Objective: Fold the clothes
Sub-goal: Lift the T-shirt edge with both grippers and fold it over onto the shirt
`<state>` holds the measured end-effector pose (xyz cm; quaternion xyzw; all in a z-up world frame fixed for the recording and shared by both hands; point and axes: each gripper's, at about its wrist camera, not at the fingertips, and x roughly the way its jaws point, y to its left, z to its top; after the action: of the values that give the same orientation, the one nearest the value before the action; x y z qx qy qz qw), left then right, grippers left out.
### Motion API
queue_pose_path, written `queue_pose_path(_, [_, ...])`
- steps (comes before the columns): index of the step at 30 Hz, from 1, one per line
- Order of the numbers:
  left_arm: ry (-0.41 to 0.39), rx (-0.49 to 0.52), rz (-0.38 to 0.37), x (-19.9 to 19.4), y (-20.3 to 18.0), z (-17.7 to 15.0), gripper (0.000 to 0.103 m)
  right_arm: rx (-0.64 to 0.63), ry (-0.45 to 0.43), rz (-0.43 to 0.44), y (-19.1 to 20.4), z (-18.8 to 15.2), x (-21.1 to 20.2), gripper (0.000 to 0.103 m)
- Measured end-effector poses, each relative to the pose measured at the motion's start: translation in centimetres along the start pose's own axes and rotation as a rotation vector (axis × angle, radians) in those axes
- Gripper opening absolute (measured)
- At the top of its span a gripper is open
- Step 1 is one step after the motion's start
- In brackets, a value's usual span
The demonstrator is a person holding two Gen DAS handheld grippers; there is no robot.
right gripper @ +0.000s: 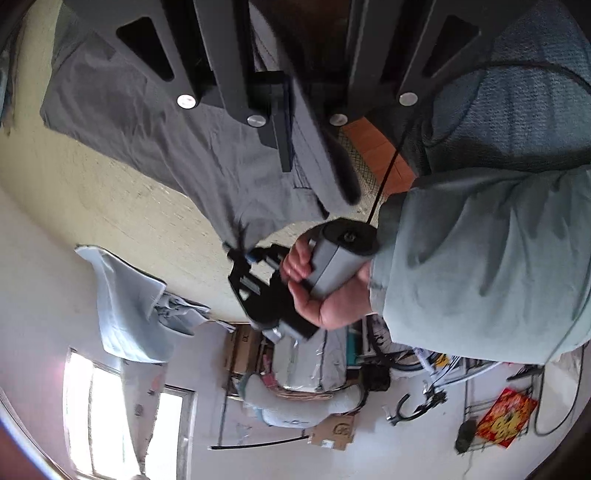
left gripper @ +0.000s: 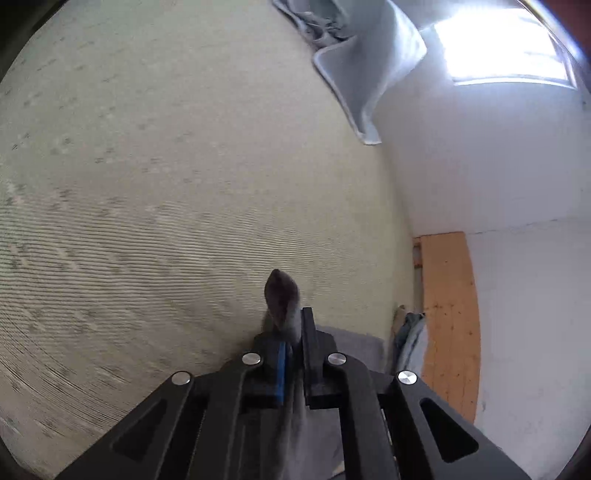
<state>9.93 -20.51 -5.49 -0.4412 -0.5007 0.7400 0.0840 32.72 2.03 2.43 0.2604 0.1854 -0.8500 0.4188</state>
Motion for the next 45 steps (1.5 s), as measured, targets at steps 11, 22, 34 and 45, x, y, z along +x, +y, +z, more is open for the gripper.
queue_pose_path(11, [0.023, 0.114, -0.022, 2.6, -12.4, -1.6, 0.005, 0.171, -0.097, -0.201, -5.9, -2.1, -6.7, 0.003])
queue_pose_path(22, [0.1, 0.249, 0.026, 10.2, -22.0, -6.8, 0.005, 0.307, -0.11, -0.335, -10.9, -6.6, -12.2, 0.003])
queue_pose_path(34, [0.163, 0.359, 0.163, 21.7, -29.1, -11.5, 0.004, 0.635, -0.113, -0.35, -19.5, -14.1, -15.6, 0.003])
queue_pose_path(45, [0.183, 0.419, 0.302, 29.9, -29.8, -14.0, 0.002, 0.887, -0.039, -0.33, -26.3, -20.9, -14.3, 0.003])
